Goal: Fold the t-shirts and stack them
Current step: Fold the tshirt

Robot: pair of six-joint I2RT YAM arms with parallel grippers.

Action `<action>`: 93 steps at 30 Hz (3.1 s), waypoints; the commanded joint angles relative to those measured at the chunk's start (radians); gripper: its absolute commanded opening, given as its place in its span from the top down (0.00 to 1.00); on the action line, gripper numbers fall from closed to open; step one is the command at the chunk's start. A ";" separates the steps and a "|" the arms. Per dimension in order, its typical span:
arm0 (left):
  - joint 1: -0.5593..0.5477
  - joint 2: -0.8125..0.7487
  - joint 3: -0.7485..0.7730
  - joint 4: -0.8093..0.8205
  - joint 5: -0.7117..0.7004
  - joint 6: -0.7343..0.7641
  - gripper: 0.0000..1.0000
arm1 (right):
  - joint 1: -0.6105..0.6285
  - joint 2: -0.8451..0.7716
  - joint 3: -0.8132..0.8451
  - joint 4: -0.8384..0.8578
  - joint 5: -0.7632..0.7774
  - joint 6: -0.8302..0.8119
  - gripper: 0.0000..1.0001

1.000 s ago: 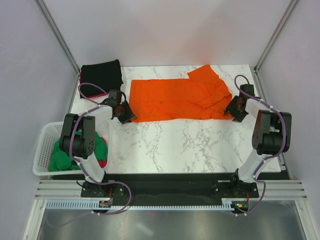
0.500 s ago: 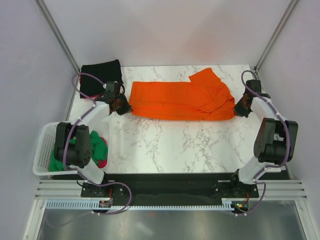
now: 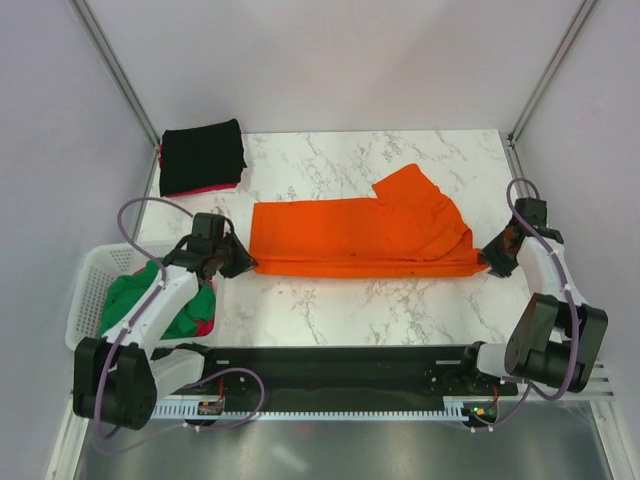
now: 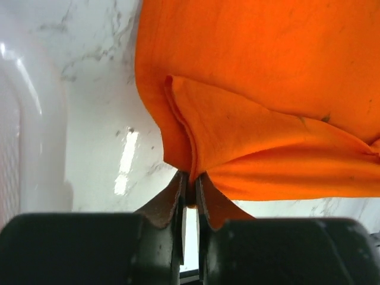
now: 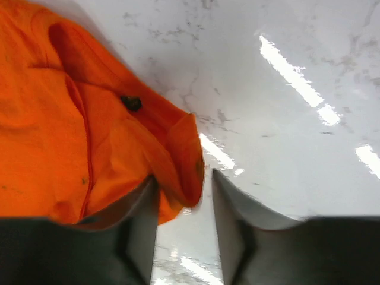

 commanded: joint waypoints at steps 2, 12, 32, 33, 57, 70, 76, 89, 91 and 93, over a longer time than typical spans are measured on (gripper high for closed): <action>-0.012 -0.165 -0.093 -0.018 0.009 -0.077 0.70 | -0.049 -0.159 -0.027 -0.018 -0.026 0.002 0.18; -0.056 -0.251 0.033 -0.120 0.004 0.030 0.48 | 0.077 -0.143 0.178 0.019 -0.207 -0.031 0.07; -0.087 -0.394 -0.173 0.149 -0.172 0.064 0.51 | 0.291 0.843 0.993 0.277 -0.253 -0.166 0.16; -0.087 -0.400 -0.188 0.156 -0.183 0.058 0.51 | 0.296 0.873 1.020 0.278 -0.228 -0.174 0.16; -0.087 -0.538 -0.455 0.305 -0.269 0.081 0.53 | 0.354 1.132 1.190 0.370 -0.110 -0.257 0.35; -0.086 -0.483 -0.455 0.339 -0.261 0.077 0.54 | 0.396 1.037 1.004 0.444 -0.046 -0.226 0.95; -0.086 -0.404 -0.391 0.365 -0.289 0.096 0.55 | 0.406 0.930 0.920 0.490 -0.018 -0.199 1.00; -0.064 0.373 0.370 0.237 -0.249 0.162 0.48 | 0.452 0.602 0.607 0.548 -0.071 -0.022 1.00; -0.053 0.478 0.534 0.154 -0.250 0.202 0.48 | 0.455 0.559 0.584 0.548 -0.092 -0.028 1.00; -0.044 0.603 0.658 0.109 -0.276 0.229 0.49 | 0.457 0.522 0.545 0.540 -0.099 -0.030 1.00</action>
